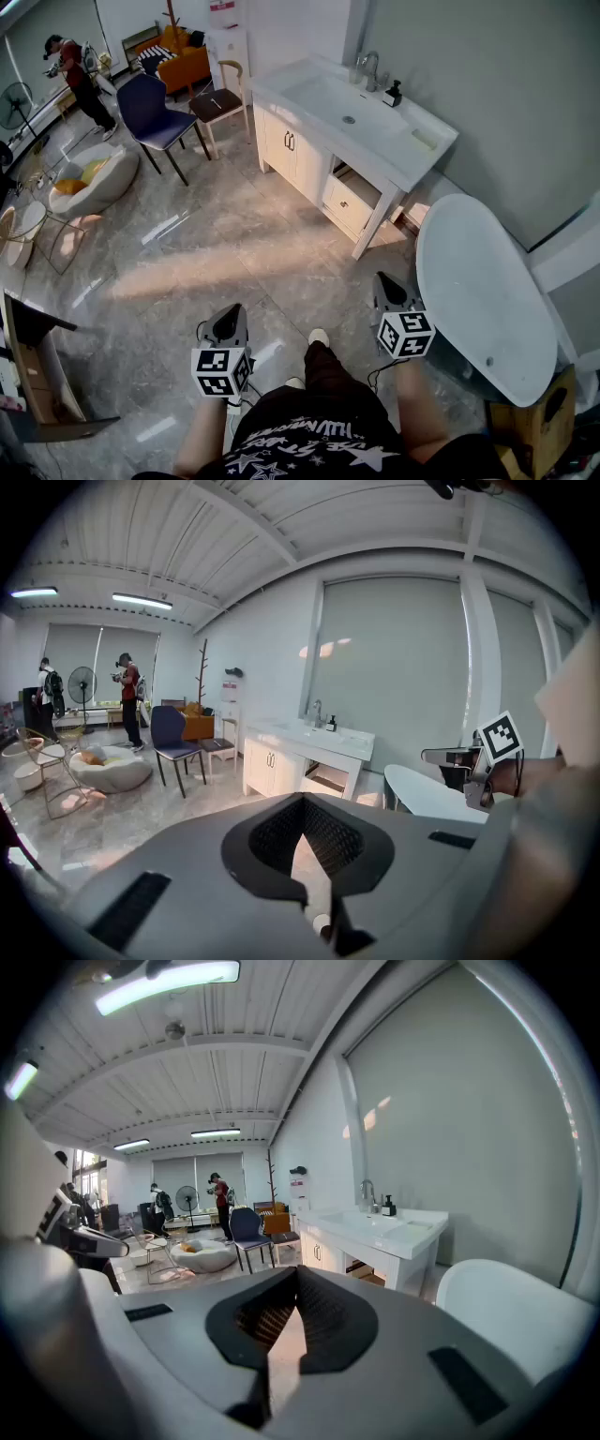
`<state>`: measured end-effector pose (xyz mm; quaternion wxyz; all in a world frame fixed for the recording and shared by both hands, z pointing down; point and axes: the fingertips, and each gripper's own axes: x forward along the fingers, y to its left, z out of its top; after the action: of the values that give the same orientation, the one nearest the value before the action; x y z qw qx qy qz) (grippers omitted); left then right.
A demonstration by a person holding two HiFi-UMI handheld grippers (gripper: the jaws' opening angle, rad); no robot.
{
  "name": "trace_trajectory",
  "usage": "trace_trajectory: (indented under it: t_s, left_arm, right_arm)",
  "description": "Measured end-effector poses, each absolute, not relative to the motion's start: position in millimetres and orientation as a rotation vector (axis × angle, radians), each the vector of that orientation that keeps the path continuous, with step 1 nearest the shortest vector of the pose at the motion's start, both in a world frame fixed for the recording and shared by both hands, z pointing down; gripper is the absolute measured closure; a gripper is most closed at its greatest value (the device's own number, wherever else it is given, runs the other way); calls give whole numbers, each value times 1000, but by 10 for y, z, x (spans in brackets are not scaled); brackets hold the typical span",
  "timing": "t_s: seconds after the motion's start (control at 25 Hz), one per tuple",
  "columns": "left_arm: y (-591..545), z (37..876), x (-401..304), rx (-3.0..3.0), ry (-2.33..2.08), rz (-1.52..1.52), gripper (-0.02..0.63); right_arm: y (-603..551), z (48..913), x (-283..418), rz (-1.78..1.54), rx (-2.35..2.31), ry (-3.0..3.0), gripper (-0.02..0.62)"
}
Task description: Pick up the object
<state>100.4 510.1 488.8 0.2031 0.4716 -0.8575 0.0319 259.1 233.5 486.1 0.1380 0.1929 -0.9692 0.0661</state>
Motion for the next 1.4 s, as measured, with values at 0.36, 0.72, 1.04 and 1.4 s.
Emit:
trace_trajectory:
  t_s: [0.36, 0.72, 1.04, 1.4]
  left_arm:
    - [5135, 4988, 1046, 1308, -2382, 73, 591]
    - [5170, 5089, 1103, 1288, -2356, 71, 591]
    - [5170, 4982, 985, 1313, -2380, 111, 591]
    - [4632, 5081, 651, 1321, -2329, 133, 591]
  right_arm:
    - [2532, 4975, 2540, 153, 513, -2775, 583]
    - [2599, 5032, 2460, 154, 478, -2778, 583]
    - [2571, 4771, 2303, 150, 493, -2860, 581]
    - [2064, 5035, 1862, 246, 477, -2818, 412]
